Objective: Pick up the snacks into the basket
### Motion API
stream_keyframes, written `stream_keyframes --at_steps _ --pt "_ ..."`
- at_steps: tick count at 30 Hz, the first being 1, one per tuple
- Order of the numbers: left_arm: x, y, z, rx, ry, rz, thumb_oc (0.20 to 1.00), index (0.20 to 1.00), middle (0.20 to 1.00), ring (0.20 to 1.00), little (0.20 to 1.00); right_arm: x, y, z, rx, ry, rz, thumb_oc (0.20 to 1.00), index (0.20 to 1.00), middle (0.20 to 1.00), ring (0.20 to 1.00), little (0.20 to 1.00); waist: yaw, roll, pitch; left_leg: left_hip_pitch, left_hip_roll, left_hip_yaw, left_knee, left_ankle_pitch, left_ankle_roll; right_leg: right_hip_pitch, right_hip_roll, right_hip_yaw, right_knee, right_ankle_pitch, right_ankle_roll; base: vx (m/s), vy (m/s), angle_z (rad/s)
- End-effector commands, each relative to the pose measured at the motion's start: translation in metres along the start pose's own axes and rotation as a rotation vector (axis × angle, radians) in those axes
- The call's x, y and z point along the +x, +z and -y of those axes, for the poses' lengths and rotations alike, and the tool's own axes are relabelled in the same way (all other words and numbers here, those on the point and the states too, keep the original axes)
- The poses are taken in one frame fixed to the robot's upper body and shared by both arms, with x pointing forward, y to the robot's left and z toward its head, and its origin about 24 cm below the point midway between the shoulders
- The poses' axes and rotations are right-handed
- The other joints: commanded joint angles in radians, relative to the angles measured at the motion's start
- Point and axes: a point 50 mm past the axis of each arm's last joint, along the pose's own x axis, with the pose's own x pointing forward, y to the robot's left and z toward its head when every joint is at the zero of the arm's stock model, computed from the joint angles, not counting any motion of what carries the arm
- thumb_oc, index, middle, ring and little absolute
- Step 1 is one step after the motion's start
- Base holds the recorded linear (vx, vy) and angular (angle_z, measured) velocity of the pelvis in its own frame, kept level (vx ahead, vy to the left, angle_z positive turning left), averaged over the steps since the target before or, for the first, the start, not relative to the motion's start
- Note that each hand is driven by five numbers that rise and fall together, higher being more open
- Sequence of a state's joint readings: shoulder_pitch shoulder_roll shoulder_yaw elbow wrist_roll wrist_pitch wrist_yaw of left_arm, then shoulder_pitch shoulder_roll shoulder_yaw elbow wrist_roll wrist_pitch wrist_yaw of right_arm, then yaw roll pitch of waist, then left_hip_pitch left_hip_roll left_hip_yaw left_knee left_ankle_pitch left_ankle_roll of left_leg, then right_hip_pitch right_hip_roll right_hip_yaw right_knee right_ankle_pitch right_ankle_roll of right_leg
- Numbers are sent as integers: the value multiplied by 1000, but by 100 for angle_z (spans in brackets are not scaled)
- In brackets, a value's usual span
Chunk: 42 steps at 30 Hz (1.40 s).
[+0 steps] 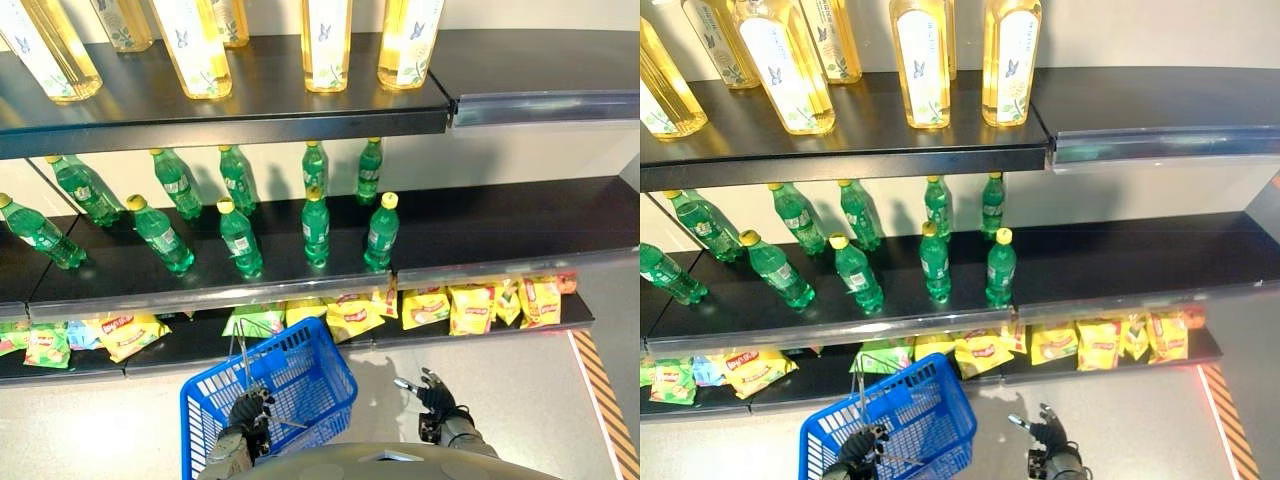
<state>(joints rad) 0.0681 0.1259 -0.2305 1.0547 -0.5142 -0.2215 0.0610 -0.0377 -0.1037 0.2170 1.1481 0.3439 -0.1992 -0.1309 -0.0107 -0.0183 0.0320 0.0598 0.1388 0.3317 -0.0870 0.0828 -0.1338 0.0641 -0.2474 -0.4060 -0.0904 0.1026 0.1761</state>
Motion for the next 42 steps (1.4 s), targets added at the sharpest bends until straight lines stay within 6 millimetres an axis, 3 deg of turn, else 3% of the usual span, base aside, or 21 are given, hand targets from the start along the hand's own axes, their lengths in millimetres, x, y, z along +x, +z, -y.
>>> stream_keyframes --at_steps 1,31,37,38,42 --pt "11 33 18 -23 -31 128 200 200 200 200 200 9 31 -8 -15 13 86 1000 1000 1000 1000 1000 6 2 8 -18 -21 -29 0 -25 57 -24 -3 15 16 45 13 0 0 0" --pt "11 41 18 14 -36 162 200 200 200 200 200 9 40 -12 -88 44 138 1000 1000 1000 1000 1000 9 3 19 -17 -29 -36 3 -31 62 -21 -8 8 33 35 14 0 0 0" --pt "12 55 15 17 -30 211 200 200 200 200 200 9 59 -15 -81 61 219 1000 1000 1000 1000 1000 6 2 77 -104 -14 -54 143 -63 69 -111 -43 9 214 -25 0 -85 2 0" --pt "12 66 15 4 -33 253 200 200 200 200 200 8 71 -18 -72 76 270 1000 1000 1000 1000 1000 5 3 114 -151 1 -65 217 -75 63 -146 -56 8 275 -47 -7 -162 -1 3" --pt "13 73 17 6 -42 279 200 200 200 200 200 6 87 -20 -63 85 335 1000 1000 1000 1000 1000 2 6 150 -248 40 -83 336 -105 60 -211 -84 -7 366 -79 -13 -171 -20 12"
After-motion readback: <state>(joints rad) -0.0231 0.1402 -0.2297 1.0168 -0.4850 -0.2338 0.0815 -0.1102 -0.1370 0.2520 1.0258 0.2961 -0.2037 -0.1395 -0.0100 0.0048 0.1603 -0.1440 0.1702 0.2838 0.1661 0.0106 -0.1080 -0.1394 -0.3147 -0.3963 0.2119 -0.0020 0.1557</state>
